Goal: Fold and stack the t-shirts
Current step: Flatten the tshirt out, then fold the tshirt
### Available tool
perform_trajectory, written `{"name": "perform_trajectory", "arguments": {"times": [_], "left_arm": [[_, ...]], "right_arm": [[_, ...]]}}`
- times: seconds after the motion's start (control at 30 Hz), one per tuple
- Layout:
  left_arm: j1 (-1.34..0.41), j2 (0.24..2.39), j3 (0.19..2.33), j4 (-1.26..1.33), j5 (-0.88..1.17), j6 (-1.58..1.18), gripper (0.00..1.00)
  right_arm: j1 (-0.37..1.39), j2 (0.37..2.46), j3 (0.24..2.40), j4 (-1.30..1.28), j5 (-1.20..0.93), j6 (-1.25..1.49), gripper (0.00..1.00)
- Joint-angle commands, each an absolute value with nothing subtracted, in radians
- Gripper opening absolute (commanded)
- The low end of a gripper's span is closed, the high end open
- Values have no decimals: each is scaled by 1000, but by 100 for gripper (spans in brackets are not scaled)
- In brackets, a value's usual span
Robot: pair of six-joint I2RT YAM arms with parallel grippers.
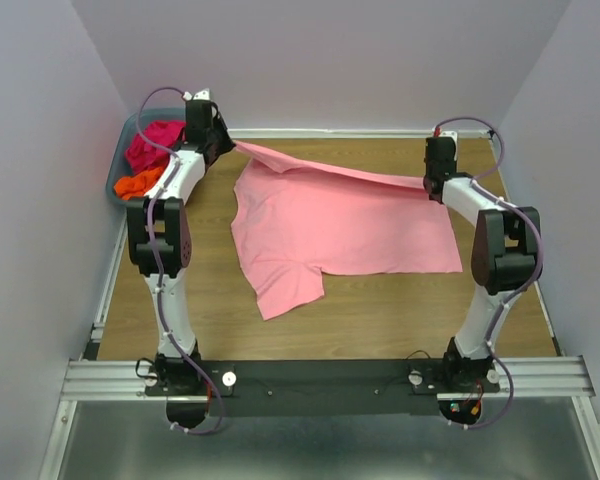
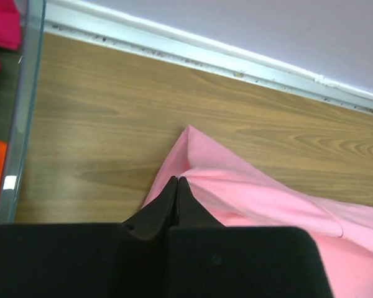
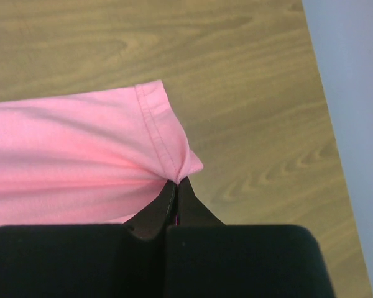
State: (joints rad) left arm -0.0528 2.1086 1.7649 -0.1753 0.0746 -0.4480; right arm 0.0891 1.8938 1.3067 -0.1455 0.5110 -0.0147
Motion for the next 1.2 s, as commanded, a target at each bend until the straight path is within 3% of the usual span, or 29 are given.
{"name": "perform_trajectory", "arguments": {"times": [0.0, 0.33, 0.67, 1.17], "left_arm": [[-51, 2155, 1850, -161, 118, -465, 0], [-51, 2115, 1749, -120, 268, -627, 0], [-37, 2019, 1657, -92, 276, -723, 0], [-37, 1865, 1399, -17, 357, -807, 0]], "right_arm": [[74, 1968, 1410, -78, 459, -41, 1], [25, 2098, 1577, -77, 440, -43, 1], [5, 2160, 1726, -80, 419, -100, 1], [5, 2094, 1597, -80, 445, -147, 1]]}}
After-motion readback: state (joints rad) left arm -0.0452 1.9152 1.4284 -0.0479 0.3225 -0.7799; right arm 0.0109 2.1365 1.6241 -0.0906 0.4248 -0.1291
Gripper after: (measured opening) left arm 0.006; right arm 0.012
